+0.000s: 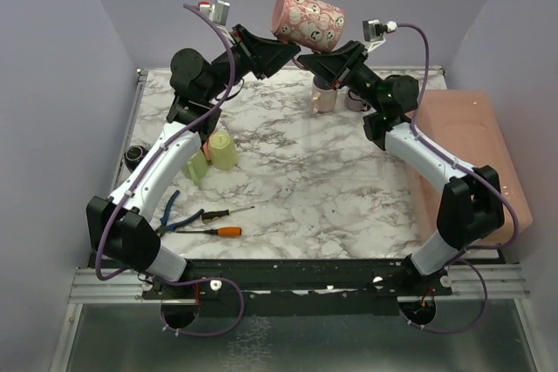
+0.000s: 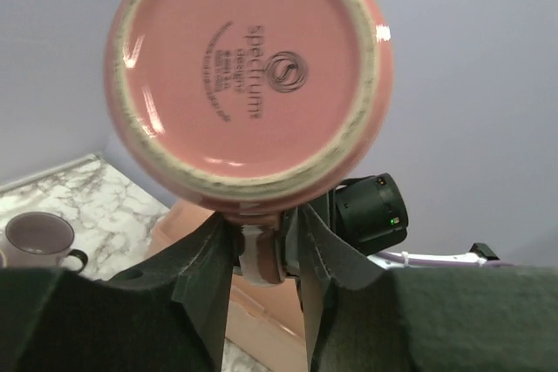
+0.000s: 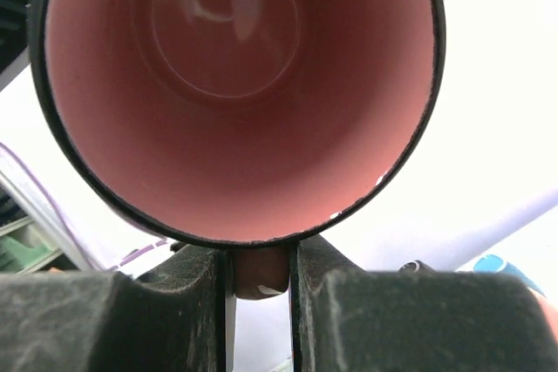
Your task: Turn the mug right side up
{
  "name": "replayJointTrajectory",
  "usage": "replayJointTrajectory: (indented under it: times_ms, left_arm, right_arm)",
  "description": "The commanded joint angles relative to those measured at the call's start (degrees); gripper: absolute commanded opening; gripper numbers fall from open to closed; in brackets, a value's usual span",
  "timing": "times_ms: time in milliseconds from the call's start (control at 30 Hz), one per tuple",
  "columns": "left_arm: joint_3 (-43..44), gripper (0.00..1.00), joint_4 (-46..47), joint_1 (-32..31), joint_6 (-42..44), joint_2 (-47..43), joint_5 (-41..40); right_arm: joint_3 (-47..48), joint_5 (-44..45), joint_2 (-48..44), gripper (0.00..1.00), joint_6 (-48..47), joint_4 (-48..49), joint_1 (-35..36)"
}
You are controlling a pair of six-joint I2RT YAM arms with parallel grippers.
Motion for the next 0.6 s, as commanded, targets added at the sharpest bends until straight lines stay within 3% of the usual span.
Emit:
replayJointTrajectory:
  times_ms: [0,167,400,433,467,567]
  left_arm:
    - [-0.01,0.44,-0.91,-0.03,1.84,-3.11,-2.88]
    - [0.36,0.66,-7.06,-0.07,5.39,-3.12,-6.10]
    - [-0.30,0.81,-21.70,0.06,10.37,-2.79,-22.21]
    - [-0.68,0.92,-22.10,0.06,10.72,-2.90,-22.54]
    - [-1.20,0.97,-22.15,0.06,11.17,-3.11,-22.71]
    - [-2.41,0.99,-22.47,0.06,12.19,-3.70,-23.74]
  right_arm:
    - [-0.20,3.97,-4.75,0.01,-7.16,-3.48,0.03]
    - [-2.69,9.04,-9.31,0.01,-14.65,-10.16,0.03]
    - [-0.54,21.98,-14.45,0.01,-27.09,-32.22,0.03]
    - [-0.02,23.50,-14.86,0.01,-28.86,-35.01,0.03]
    - [0.43,25.27,-15.29,0.01,-30.62,-37.47,0.03]
    - [1.52,30.81,-16.61,0.01,-36.96,-45.51,0.03]
